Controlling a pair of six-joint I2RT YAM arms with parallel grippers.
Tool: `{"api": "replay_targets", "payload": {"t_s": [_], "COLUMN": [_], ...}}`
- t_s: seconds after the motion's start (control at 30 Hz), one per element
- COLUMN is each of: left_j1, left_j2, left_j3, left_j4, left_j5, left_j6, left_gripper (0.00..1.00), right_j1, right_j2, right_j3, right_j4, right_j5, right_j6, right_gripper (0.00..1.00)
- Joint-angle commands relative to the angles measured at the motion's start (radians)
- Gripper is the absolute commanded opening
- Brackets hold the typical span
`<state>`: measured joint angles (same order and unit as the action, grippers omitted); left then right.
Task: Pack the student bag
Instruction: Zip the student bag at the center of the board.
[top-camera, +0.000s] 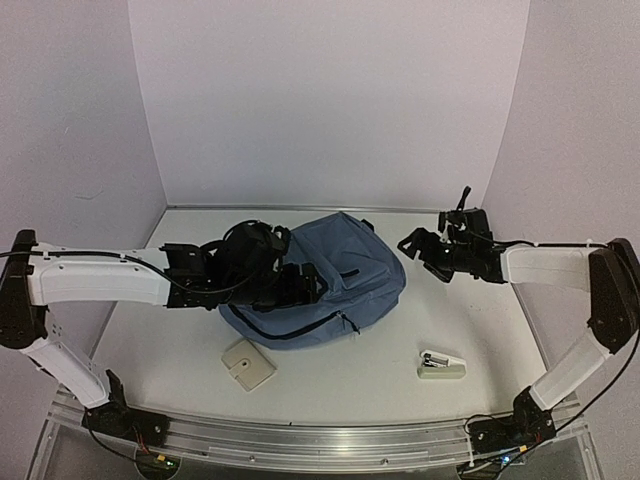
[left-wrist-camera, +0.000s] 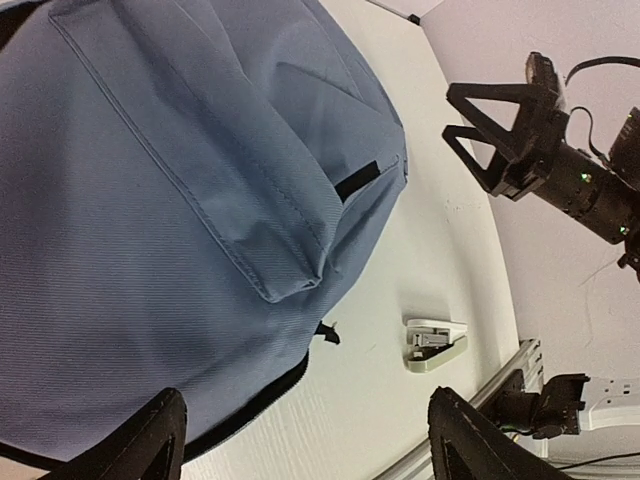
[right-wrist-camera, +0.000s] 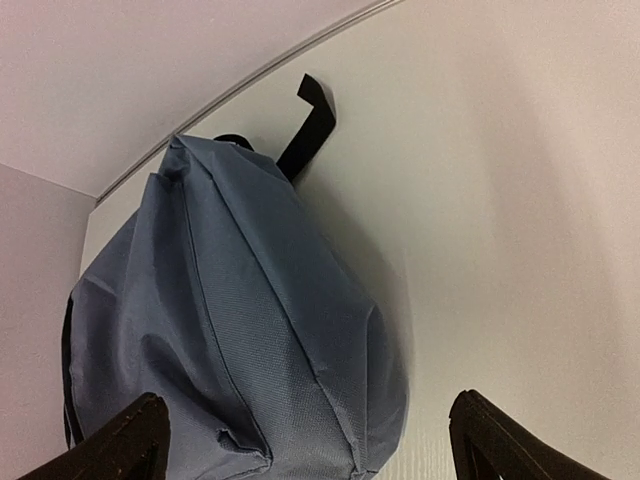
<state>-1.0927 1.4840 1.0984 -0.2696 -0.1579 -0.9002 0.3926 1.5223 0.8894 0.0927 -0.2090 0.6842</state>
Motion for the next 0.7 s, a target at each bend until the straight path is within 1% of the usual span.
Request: {"api": "replay_targets", "payload": {"t_s": [0.0,0.1,0.13,0.2,0.23,0.33,0.37,0.4,0.53,0.67], "left_j1": [-0.022,-0.044,-0.046,-0.048,-0.049,-0.049,-0.051,-0.054,-0.062,-0.062], "left_j2": [0.089,0.154,0.176,0.206,0.215,0.245,0.254,0.264,0.299,0.315], "left_j3": [0.037,0.055,0.061,0.051,0.04,0.04,0.046,0.056,0.072,0.048], "left_j4": [0.128,0.14,0.137,0.153,0.173,0.205,0.203,0.201,0.192,0.173], "left_j5": [0.075,0.116,0.132,0.15,0.154,0.19,0.193,0.194,0.21,0.179], "left_j6": [-0.116,-0.133,-0.14,-0.161,-0.171,-0.189,-0.19,-0.19,-0.201,-0.211], "left_gripper": [0.84,0.86,0.87,0.87,0.87,0.87,0.87,0.86,0.82,0.74], "right_j1": [0.003,0.003,0.003,0.003,0.003,0.012,0.018,0.024,0.08,0.158], "right_j2": [0.115,0.164,0.174,0.185,0.185,0.141,0.11,0.086,-0.042,-0.121], "right_j3": [0.0,-0.003,-0.012,-0.037,-0.051,-0.103,-0.126,-0.144,-0.231,-0.278], "right_j4": [0.146,0.182,0.211,0.273,0.301,0.326,0.327,0.327,0.328,0.326], "right_j5": [-0.13,-0.122,-0.142,-0.198,-0.216,-0.184,-0.163,-0.147,-0.074,-0.018], "right_j6": [0.019,0.026,0.039,0.068,0.086,0.134,0.145,0.152,0.205,0.247], "right_gripper": [0.91,0.83,0.78,0.66,0.57,0.16,0.06,0.01,0.0,0.0]}}
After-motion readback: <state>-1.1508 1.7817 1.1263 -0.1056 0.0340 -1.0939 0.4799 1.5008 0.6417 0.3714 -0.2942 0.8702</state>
